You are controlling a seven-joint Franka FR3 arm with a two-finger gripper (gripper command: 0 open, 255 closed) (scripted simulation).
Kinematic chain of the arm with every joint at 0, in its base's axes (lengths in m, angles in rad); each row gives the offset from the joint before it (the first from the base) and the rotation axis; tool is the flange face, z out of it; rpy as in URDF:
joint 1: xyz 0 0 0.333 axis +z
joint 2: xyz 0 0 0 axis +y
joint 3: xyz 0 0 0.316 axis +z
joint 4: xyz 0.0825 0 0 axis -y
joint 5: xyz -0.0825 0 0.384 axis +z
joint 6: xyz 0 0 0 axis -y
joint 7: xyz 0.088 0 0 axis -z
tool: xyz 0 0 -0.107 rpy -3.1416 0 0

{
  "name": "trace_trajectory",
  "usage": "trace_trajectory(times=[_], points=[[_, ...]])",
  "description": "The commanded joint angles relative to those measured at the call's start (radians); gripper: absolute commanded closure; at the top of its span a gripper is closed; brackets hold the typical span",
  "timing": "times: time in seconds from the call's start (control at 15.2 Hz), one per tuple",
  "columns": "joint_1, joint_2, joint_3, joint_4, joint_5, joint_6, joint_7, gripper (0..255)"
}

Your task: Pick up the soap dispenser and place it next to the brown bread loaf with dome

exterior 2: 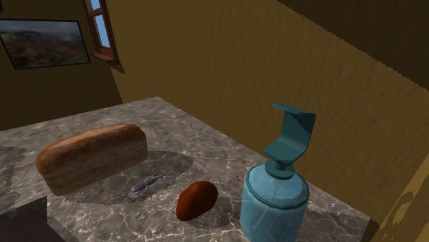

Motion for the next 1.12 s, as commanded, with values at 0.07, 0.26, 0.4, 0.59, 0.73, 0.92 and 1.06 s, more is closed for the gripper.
trace_trajectory(times=[0.07, 0.26, 0.4, 0.59, 0.73, 0.92, 1.06], points=[[-0.009, 0.003, -0.011, -0.020, -0.013, 0.038, -0.008, 0], [-0.039, 0.023, -0.047, -0.073, -0.049, 0.154, -0.031, 0], [-0.060, 0.044, -0.071, -0.103, -0.073, 0.234, -0.045, 0], [-0.089, 0.087, -0.110, -0.137, -0.105, 0.357, -0.065, 0], [-0.108, 0.124, -0.137, -0.153, -0.124, 0.441, -0.078, 0], [-0.134, 0.191, -0.179, -0.166, -0.148, 0.567, -0.098, 0], [-0.149, 0.242, -0.208, -0.168, -0.160, 0.651, -0.112, 0]])
